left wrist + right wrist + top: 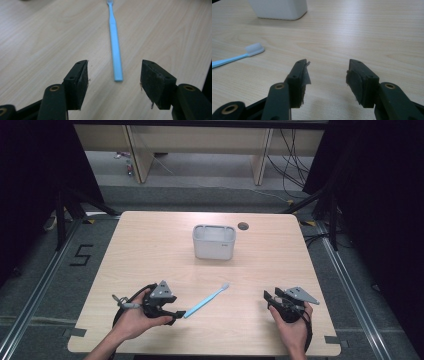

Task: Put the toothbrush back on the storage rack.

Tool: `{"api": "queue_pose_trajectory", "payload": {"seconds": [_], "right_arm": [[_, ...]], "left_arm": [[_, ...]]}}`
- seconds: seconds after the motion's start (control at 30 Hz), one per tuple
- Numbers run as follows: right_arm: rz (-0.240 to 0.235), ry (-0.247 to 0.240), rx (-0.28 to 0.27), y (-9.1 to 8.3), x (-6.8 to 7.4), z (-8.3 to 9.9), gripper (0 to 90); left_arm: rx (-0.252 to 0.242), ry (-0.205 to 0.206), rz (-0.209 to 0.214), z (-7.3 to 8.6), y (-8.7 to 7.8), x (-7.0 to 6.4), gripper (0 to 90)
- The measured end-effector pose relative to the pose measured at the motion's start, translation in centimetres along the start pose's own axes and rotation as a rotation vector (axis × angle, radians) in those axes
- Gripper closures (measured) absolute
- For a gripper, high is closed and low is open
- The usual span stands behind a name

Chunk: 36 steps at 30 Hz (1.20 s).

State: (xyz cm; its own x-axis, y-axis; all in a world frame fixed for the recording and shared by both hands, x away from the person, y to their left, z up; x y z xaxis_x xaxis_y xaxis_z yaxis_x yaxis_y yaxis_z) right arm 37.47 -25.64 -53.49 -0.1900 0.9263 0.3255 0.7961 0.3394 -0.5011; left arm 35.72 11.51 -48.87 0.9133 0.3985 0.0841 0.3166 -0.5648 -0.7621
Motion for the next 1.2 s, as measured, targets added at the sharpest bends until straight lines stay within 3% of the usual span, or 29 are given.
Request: {"api": "queue_pose_trajectory", "payload": {"seconds": [0.03, 0.07, 0.1, 0.13, 0.2, 0.23, 0.27, 0.3, 0.37, 0.4, 0.5, 0.73, 0.77, 0.83, 0.93, 1.03, 1.07, 1.2], "right_arm": [[-0.001, -0.005, -0.008, 0.0, 0.0, 0.0, 50.5], [-0.008, 0.030, -0.003, 0.1, 0.3, 0.1, 50.5], [-0.012, 0.031, 0.000, 0.1, 0.3, 0.1, 50.5], [-0.020, 0.001, 0.010, 0.2, 0.1, 0.0, 50.5], [-0.012, -0.003, 0.011, 0.2, 0.0, 0.0, 50.5], [-0.014, -0.009, 0.009, 0.2, 0.0, 0.0, 50.4], [-0.014, -0.009, 0.009, 0.2, 0.0, 0.0, 50.4], [-0.011, -0.003, 0.011, 0.1, 0.1, 0.0, 50.5], [-0.014, -0.003, 0.007, 0.1, 0.1, 0.0, 50.5], [-0.011, -0.001, 0.024, 0.1, 0.1, 0.0, 50.4], [-0.014, -0.014, 0.021, 0.2, 0.1, 0.0, 50.5], [-0.013, 0.011, 0.047, 0.1, 0.2, 0.1, 50.5], [-0.005, 0.036, 0.056, 0.0, 0.4, 0.2, 50.5], [-0.014, 0.024, 0.048, 0.1, 0.4, 0.2, 50.5], [-0.020, 0.005, 0.042, 0.2, 0.2, 0.1, 50.5], [-0.017, 0.018, 0.045, 0.1, 0.3, 0.2, 50.5], [-0.010, -0.001, 0.039, 0.1, 0.2, 0.1, 50.5], [-0.004, 0.022, 0.048, 0.2, 0.4, 0.3, 50.5]], "left_arm": [[0.053, 0.014, 0.028, -0.3, 0.0, 0.0, 37.9], [0.077, 0.014, 0.041, -0.6, 0.1, -0.1, 37.6], [0.120, 0.040, 0.053, -1.0, 0.2, 0.0, 37.9], [0.140, 0.039, 0.069, -1.8, 0.6, 0.1, 38.8], [0.150, 0.039, 0.071, -2.2, 0.9, 0.1, 41.9], [0.163, 0.054, 0.066, -2.7, 1.1, 0.2, 44.4], [0.208, 0.116, 0.069, -3.0, 1.3, 0.5, 44.4], [0.252, 0.144, 0.069, -3.5, 1.8, 0.6, 47.2], [0.279, 0.149, 0.081, -3.8, 2.2, 0.5, 48.3], [0.310, 0.137, 0.107, -4.1, 2.8, 0.5, 49.7], [0.354, 0.121, 0.125, -4.6, 3.7, 0.7, 50.5], [0.426, 0.095, 0.133, -5.2, 4.8, 0.9, 55.9], [0.443, 0.091, 0.134, -5.3, 5.0, 0.9, 55.9], [0.469, 0.069, 0.133, -5.5, 5.6, 1.1, 57.6], [0.469, 0.037, 0.127, -5.7, 6.0, 1.2, 58.6], [0.466, 0.004, 0.123, -6.0, 6.3, 1.1, 59.7], [0.477, 0.001, 0.122, -6.1, 6.5, 1.1, 60.4], [0.484, -0.005, 0.123, -6.3, 6.8, 1.0, 61.6]]}}
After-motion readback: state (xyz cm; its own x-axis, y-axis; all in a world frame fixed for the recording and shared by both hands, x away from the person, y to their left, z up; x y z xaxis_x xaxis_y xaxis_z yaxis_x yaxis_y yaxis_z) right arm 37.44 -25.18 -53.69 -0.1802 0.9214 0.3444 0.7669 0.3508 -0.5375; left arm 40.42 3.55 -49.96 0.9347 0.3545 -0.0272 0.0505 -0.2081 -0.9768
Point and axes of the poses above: each handheld gripper's, and its own axes: y roughly forward along the jaws, z roughly out of its underside, x roughly to its left, the point moved 4 cm from there along y, roughly forward along the jaws, and after that the axes turned 13 degrees about y, right-handed, at the moved point
